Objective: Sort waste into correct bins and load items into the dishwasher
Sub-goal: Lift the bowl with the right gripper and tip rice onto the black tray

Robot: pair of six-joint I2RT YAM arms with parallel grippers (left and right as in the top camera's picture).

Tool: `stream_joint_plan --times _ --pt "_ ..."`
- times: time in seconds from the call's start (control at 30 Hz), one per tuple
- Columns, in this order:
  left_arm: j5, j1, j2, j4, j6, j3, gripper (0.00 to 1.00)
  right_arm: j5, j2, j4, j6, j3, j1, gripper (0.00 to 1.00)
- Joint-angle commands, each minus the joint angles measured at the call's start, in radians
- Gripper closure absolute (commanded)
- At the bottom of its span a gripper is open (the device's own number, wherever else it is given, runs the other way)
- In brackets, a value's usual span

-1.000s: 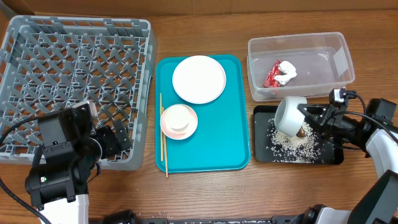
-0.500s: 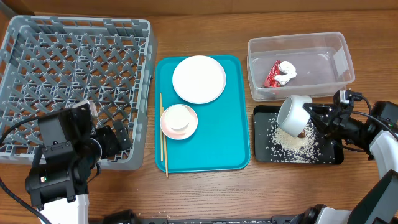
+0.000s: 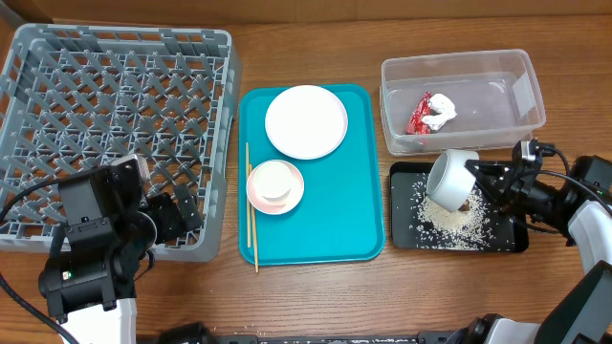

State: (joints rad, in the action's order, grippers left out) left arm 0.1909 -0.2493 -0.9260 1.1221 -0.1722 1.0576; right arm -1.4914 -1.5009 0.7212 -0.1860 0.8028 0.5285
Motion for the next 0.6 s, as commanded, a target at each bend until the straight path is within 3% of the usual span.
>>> stream_joint_plan --times 0.0,0.17,0.33,0.43,0.57 --pt "0.012 -0.006 -0.002 -0.004 0.027 0.023 0.00 -0.079 -0.003 -0.025 0.021 -0.002 0.000 0.96" --pt "0.012 -0.006 -0.002 -0.004 0.027 0.023 0.00 -0.058 -0.001 -0.031 0.029 -0.003 -0.002 0.96" --pt "0.012 -0.006 -0.002 -0.004 0.027 0.023 0.00 0.124 -0.001 -0.002 -0.027 -0.003 -0.002 0.96" --pt "0.012 -0.006 -0.002 -0.004 0.027 0.023 0.00 -0.079 -0.001 -0.029 0.095 0.000 -0.008 0.96" --pt "0.012 -0.006 -0.002 -0.008 0.027 0.023 0.00 -0.072 0.000 -0.037 0.098 0.002 -0.031 0.96"
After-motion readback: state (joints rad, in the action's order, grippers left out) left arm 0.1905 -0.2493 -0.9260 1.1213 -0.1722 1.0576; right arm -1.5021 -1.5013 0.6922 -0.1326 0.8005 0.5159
